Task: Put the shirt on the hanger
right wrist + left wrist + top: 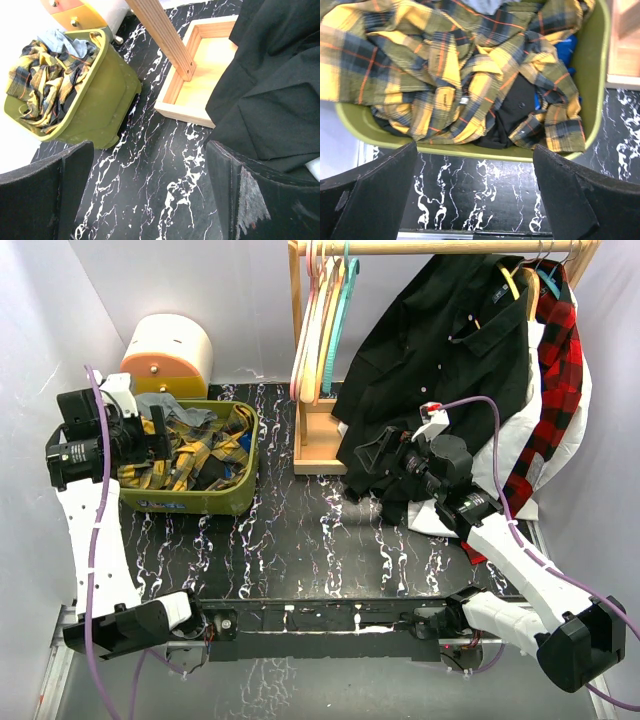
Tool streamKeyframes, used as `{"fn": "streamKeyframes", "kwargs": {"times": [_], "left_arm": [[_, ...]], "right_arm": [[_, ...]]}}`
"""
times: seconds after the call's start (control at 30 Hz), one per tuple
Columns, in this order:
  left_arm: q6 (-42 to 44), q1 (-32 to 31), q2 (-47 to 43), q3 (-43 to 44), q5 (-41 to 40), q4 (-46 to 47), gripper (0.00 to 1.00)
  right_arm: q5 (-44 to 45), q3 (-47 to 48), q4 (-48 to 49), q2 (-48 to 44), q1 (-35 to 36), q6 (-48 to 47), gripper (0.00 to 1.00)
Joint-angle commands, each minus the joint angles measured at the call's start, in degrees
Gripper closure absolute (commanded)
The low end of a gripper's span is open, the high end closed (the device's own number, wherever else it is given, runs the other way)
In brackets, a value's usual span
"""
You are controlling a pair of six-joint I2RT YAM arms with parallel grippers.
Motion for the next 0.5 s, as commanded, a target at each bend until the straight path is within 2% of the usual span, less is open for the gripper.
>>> {"fn": "streamKeyframes", "kwargs": {"times": [0.0,0.03,0.1,0.37,0.47], "left_arm": [[-0.9,0.8,-0.4,3.7,-4.4,0.2,0.03],[4.8,0.9,-0.2,4.3,1.5,-2.6,0.03],[10.7,1.0,-0.4,3.5,5.8,-4.2,0.03],[12.7,1.1,2.5,3.9,10.2,-6.8,0.03],[12.2,1.0,6.8,5.9,10.7,-6.5,0.03]], "right_arm": [[-2.4,1.7,3.6,-0.1,0.2,-1.6,0.02],[-3.0,2.1,3.6,0.1,0.2,-1.7,0.02],[-4.6,2.8,3.5,0.8,0.2,-1.8,0.02],[-6.1,3.9,3.5,1.0,0.2,-2.4,0.02],[-6.5,3.8,3.5,0.5,0.2,-2.8,0.02]]}}
